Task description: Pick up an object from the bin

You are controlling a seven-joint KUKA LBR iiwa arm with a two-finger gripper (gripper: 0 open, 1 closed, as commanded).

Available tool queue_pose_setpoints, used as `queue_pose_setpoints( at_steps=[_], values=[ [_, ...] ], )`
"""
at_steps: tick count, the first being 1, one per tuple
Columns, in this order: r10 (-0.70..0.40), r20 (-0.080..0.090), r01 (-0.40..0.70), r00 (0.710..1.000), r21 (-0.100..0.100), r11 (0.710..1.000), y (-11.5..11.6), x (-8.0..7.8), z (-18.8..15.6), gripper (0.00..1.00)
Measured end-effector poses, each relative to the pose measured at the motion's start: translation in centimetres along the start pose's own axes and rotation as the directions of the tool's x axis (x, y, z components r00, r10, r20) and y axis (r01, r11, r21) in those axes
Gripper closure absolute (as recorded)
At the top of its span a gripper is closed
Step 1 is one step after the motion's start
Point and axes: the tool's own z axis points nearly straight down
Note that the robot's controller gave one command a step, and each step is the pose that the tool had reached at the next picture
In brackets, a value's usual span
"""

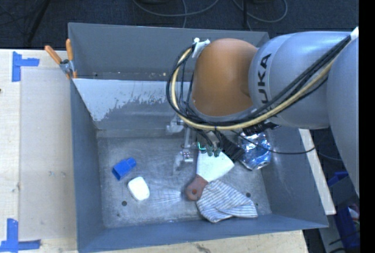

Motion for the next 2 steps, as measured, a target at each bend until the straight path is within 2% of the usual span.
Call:
queue_pose_setpoints(
  at_steps=[1, 2],
  values=[
    [0.003, 0.008, -0.003, 1.0, -0.001, 1.0, -0.1, -0.2, -0.4, 0.0],
    [-0.113, 0.016, 0.113, 0.993, 0.002, 0.994, 2.9, 0.1, 2.3, 0.0]
  ],
)
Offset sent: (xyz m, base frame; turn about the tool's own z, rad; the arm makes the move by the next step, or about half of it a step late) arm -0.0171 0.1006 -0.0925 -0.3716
